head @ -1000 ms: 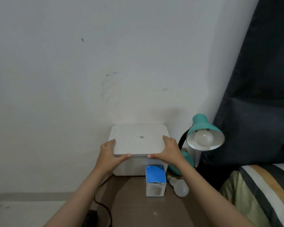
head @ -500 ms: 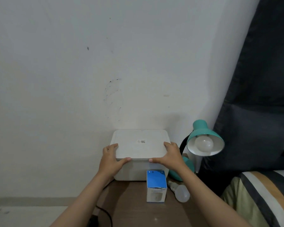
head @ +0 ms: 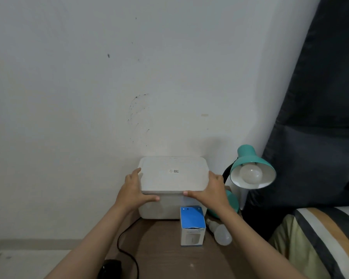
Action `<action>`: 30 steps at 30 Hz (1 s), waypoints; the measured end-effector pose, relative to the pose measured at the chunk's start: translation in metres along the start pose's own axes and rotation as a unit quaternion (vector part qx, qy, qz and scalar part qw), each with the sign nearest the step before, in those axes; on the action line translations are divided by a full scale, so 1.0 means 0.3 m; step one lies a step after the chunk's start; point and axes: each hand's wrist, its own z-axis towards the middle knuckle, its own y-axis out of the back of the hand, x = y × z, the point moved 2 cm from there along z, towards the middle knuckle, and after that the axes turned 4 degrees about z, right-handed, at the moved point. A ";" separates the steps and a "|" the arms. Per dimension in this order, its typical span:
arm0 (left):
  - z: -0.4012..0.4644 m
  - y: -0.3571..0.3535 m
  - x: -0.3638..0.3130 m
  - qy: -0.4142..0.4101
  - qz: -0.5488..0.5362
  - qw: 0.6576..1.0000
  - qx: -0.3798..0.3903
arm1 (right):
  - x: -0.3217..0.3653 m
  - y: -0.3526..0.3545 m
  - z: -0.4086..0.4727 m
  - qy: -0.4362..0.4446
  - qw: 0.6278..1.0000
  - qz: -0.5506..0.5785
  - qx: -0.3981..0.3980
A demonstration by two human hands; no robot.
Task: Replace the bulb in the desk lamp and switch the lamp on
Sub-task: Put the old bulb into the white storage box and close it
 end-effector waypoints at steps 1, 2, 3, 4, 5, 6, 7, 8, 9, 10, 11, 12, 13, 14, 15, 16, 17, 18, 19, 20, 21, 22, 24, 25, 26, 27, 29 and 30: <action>0.005 -0.001 0.005 -0.003 -0.014 1.000 0.003 | -0.004 -0.008 -0.009 -0.029 0.999 -0.006 -0.011; 0.008 -0.002 0.005 -0.008 -0.029 1.000 -0.002 | -0.003 -0.015 -0.015 -0.067 0.997 -0.015 -0.018; 0.012 -0.003 0.004 -0.011 -0.043 0.999 -0.006 | 0.001 -0.021 -0.015 -0.104 0.994 -0.023 -0.019; 0.016 -0.005 0.003 -0.012 -0.052 0.999 -0.007 | 0.006 -0.024 -0.011 -0.132 0.991 -0.024 -0.015; 0.019 -0.007 0.001 -0.011 -0.058 0.998 -0.008 | 0.015 -0.023 -0.006 -0.152 0.988 -0.021 -0.005; 0.022 -0.009 0.002 -0.008 -0.057 0.998 -0.006 | 0.020 -0.021 0.000 -0.164 0.986 -0.019 0.003; 0.025 -0.011 0.002 -0.006 -0.053 0.999 -0.007 | 0.026 -0.017 0.004 -0.168 0.986 -0.020 0.007; 0.027 -0.012 0.005 -0.005 -0.047 0.999 -0.008 | 0.029 -0.013 0.003 -0.169 0.985 -0.021 0.009; 0.028 -0.014 0.006 -0.004 -0.043 0.999 -0.008 | 0.032 -0.010 0.001 -0.169 0.985 -0.022 0.009; 0.029 -0.014 0.006 -0.003 -0.044 0.999 -0.010 | 0.032 -0.010 -0.002 -0.168 0.986 -0.021 0.005; 0.030 -0.015 0.009 -0.002 -0.049 0.999 -0.011 | 0.031 -0.011 -0.006 -0.168 0.986 -0.019 -0.001; 0.030 -0.017 0.011 0.000 -0.056 0.998 -0.011 | 0.030 -0.013 -0.009 -0.166 0.986 -0.017 -0.008; 0.028 -0.019 0.013 0.004 -0.066 0.998 -0.012 | 0.030 -0.014 -0.013 -0.160 0.987 -0.015 -0.016; 0.025 -0.021 0.018 0.010 -0.078 0.997 -0.014 | 0.029 -0.015 -0.018 -0.151 0.988 -0.009 -0.024; 0.020 -0.024 0.022 0.013 -0.095 0.995 -0.020 | 0.029 -0.015 -0.025 -0.141 0.989 -0.002 -0.032; 0.011 -0.029 0.025 0.017 -0.116 0.993 -0.027 | 0.023 -0.016 -0.032 -0.128 0.991 0.005 -0.039; 0.000 -0.035 0.026 0.017 -0.138 0.990 -0.036 | 0.020 -0.017 -0.041 -0.110 0.993 0.010 -0.045; -0.015 -0.040 0.024 0.018 -0.159 0.986 -0.046 | 0.014 -0.018 -0.050 -0.092 0.995 0.012 -0.046; -0.029 -0.047 0.021 0.020 -0.180 0.982 -0.055 | 0.011 -0.017 -0.059 -0.070 0.996 0.011 -0.045; -0.043 -0.053 0.020 0.022 -0.196 0.978 -0.064 | 0.007 -0.014 -0.066 -0.046 0.998 0.006 -0.039; -0.054 -0.062 0.024 0.022 -0.203 0.976 -0.070 | 0.005 -0.009 -0.071 -0.020 0.999 0.001 -0.028; -0.062 -0.070 0.031 0.022 -0.206 0.976 -0.075 | 0.005 -0.002 -0.074 0.004 1.000 -0.004 -0.014; -0.074 -0.077 0.045 0.022 -0.203 0.975 -0.086 | 0.010 0.013 -0.081 0.042 0.999 -0.019 0.014; -0.077 -0.076 0.048 0.025 -0.203 0.975 -0.089 | 0.014 0.020 -0.086 0.056 0.998 -0.032 0.022; -0.077 -0.077 0.051 0.026 -0.202 0.974 -0.094 | 0.016 0.023 -0.089 0.069 0.996 -0.045 0.025; -0.077 -0.078 0.050 0.024 -0.200 0.975 -0.098 | 0.016 0.024 -0.092 0.083 0.995 -0.057 0.022; -0.078 -0.079 0.044 0.015 -0.194 0.975 -0.105 | 0.009 0.018 -0.095 0.106 0.991 -0.078 0.010; -0.077 -0.081 0.045 0.011 -0.191 0.976 -0.105 | 0.003 0.013 -0.094 0.112 0.990 -0.086 0.004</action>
